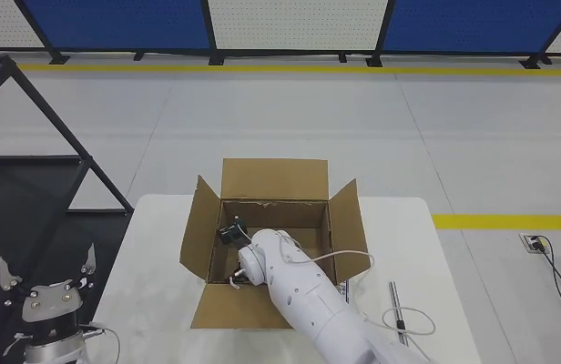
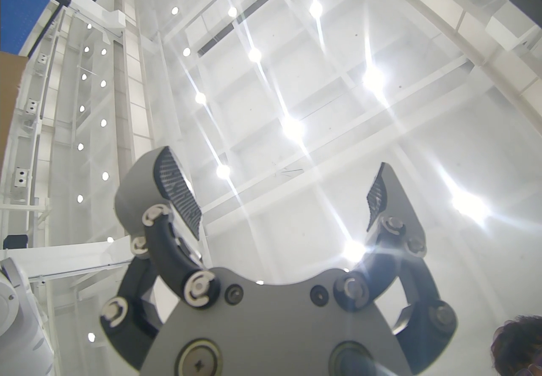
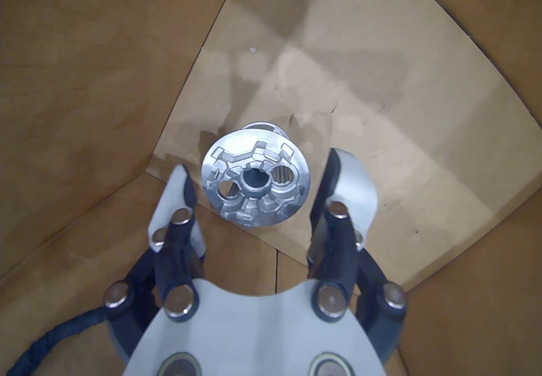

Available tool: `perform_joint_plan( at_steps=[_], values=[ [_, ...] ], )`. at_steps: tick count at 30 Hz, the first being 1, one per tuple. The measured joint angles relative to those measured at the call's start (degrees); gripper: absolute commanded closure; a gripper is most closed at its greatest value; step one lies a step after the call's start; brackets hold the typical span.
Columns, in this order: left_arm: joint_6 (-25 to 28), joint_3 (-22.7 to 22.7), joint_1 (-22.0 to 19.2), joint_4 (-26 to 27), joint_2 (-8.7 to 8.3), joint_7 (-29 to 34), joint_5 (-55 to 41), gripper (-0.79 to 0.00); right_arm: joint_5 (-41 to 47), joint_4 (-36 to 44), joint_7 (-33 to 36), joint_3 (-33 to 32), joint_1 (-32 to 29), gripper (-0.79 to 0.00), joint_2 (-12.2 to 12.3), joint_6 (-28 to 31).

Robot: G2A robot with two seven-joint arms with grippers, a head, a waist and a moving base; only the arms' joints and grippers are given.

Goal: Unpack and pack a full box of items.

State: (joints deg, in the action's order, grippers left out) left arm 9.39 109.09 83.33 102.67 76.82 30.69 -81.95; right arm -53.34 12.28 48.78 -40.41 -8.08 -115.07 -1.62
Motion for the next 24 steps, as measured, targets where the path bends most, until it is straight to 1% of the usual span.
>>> perform_joint_plan(
  at_steps=[3,6,7,18,24],
  values=[
    [-0.10,0.02,0.10,0.04,0.04,0.16,0.10,-0.785,0.01,-0.09,-0.19,-0.17,-0.02,-0.179,-0.01,-0.04],
    [-0.17,0.00,0.20,0.08,0.07,0.34,0.24,-0.785,0.01,-0.10,-0.62,-0.35,0.03,-0.022,0.00,-0.19],
    [-0.20,0.00,0.21,0.10,0.08,0.38,0.28,-0.785,-0.02,-0.10,-0.83,-0.43,0.11,0.000,0.02,-0.32],
    [-0.45,-0.04,0.31,0.06,0.23,0.68,0.22,-0.785,-0.79,0.86,-3.04,-1.18,1.86,0.000,0.40,-1.48],
    [-0.68,-0.25,0.15,-0.02,0.29,0.78,0.46,-0.785,-1.24,2.80,-4.06,-2.04,2.19,0.000,1.39,-0.83]
  ],
)
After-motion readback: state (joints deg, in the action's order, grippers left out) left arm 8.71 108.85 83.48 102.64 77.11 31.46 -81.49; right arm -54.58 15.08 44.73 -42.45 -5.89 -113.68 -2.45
